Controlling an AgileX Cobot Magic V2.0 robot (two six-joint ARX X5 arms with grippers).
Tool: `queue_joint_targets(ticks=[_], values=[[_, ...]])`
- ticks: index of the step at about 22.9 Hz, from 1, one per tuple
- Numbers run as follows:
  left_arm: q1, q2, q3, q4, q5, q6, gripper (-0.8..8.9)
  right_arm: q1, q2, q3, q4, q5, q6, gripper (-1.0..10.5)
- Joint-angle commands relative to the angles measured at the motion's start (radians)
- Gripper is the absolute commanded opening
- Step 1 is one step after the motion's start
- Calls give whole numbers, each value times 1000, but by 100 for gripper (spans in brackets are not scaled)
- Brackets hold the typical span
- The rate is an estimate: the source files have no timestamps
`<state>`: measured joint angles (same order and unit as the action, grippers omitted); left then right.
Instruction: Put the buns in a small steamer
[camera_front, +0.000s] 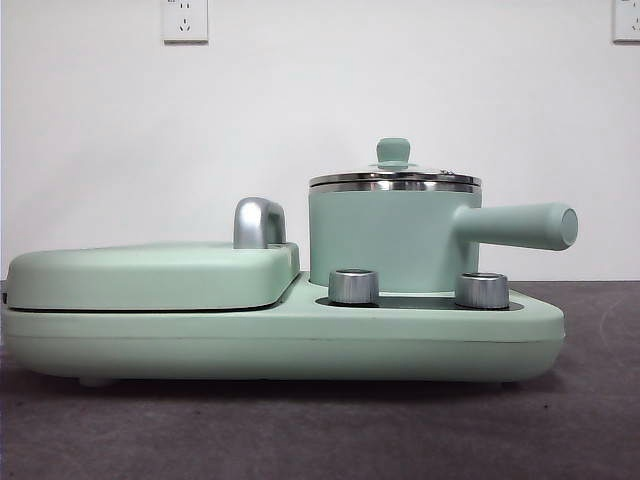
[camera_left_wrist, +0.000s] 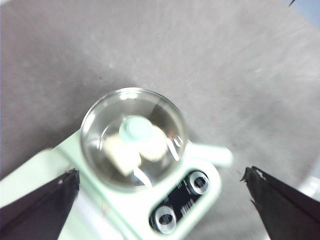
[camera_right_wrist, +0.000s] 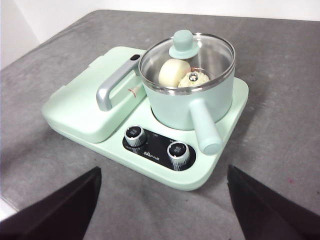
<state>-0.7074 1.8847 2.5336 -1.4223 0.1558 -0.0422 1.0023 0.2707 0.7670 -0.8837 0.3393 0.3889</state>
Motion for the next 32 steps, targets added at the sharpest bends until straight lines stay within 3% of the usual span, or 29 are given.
queue_joint_targets(ticks=[1,4,9,15,20,22,24,25,26,27,32], values=[[-6,-134,-154,-50,2,-8,545,11,1,5,28,-29,-24,401],[-6,-394,-481,-50,2,-18,533,11,1,5,39,-82,-66,401],[-4,-705,-836,-28,-23,-55,528,11,1,5,63,-116,-103,400],[-4,-1119,-1177,220,-111,-182,528,11,2,5,98,-164,-117,400],[-4,-1426,-1345,317,-216,-271,523,11,2,5,98,-163,-117,400],[-4,-1515,-1383,318,-248,-292,466,11,2,5,98,-164,-117,400],[-4,-1590,-1415,311,-266,-296,321,11,2,5,98,-166,-121,362],[-4,-1616,-1427,309,-266,-297,198,11,2,5,98,-167,-132,252],[-4,-1641,-1436,300,-266,-301,8,11,2,5,97,-173,-137,62],[-4,-1660,-1442,291,-266,-307,28,11,2,5,97,-182,-146,12],[-5,-1680,-1445,259,-266,-301,6,11,2,5,98,-179,-146,19]])
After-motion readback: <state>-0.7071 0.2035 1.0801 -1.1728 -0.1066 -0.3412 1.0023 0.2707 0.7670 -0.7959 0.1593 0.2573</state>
